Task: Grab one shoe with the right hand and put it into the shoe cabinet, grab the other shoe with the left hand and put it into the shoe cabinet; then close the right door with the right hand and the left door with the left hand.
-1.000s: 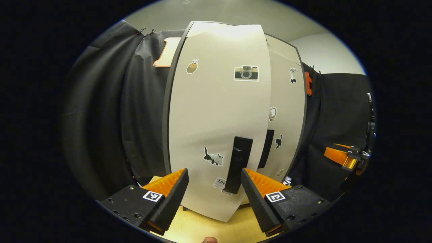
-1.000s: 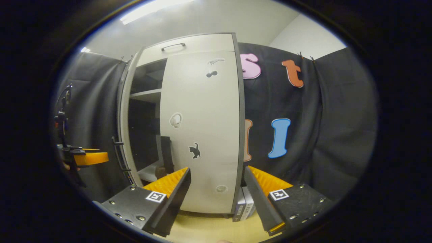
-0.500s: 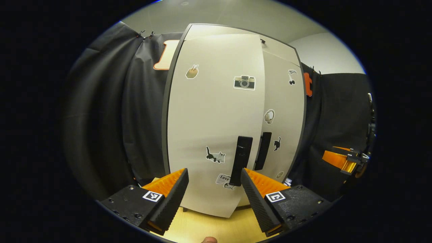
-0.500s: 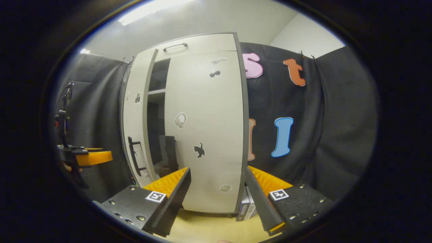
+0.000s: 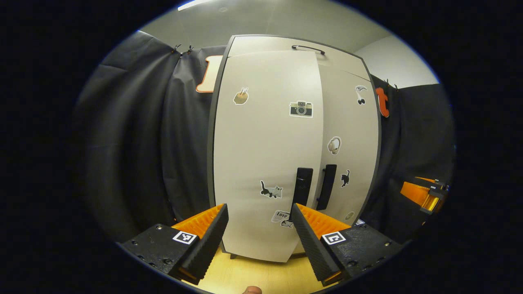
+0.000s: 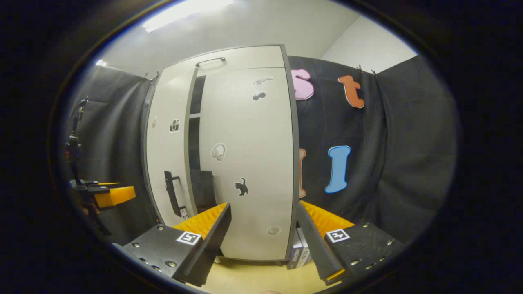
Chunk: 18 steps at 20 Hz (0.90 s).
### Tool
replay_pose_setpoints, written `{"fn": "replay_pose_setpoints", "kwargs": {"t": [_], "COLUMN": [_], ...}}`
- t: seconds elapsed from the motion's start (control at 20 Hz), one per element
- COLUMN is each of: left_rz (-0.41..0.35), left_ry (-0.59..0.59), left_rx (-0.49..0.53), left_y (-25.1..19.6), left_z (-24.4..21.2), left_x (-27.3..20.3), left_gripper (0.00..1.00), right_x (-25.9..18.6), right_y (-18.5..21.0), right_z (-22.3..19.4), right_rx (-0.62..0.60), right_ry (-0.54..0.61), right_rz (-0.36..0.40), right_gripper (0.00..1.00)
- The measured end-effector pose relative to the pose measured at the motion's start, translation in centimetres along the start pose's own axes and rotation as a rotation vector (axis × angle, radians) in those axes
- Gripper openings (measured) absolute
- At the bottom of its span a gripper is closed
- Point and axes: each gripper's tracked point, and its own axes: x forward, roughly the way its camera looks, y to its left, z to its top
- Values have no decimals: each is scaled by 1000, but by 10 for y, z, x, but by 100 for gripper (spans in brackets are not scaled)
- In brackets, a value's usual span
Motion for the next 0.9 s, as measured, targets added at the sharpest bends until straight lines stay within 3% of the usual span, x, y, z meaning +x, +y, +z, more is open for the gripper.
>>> {"fn": "replay_pose_setpoints", "kwargs": {"t": [0.1, 0.45, 0.5, 0.55, 0.9], "left_rz": [6, 17, 21, 21, 17], "left_ry": [-2, -4, -7, -9, -19], "left_rx": [0, -4, -7, -6, 14], "left_y": [-1, 3, 5, 6, 8], "left_z": [1, 2, 3, 5, 11], "left_x": [0, -4, -6, -7, -16], "left_gripper": [96, 96, 92, 96, 96], "right_x": [-1, -5, -5, -6, -15], "right_y": [1, 1, 2, 2, 7], "right_z": [2, 6, 7, 7, 14], "right_rx": [2, 14, 15, 16, 16], "right_ry": [-9, -18, -20, -20, -34], "right_rz": [-5, -8, -9, -9, -10], "right_gripper": [92, 95, 95, 95, 92]}}
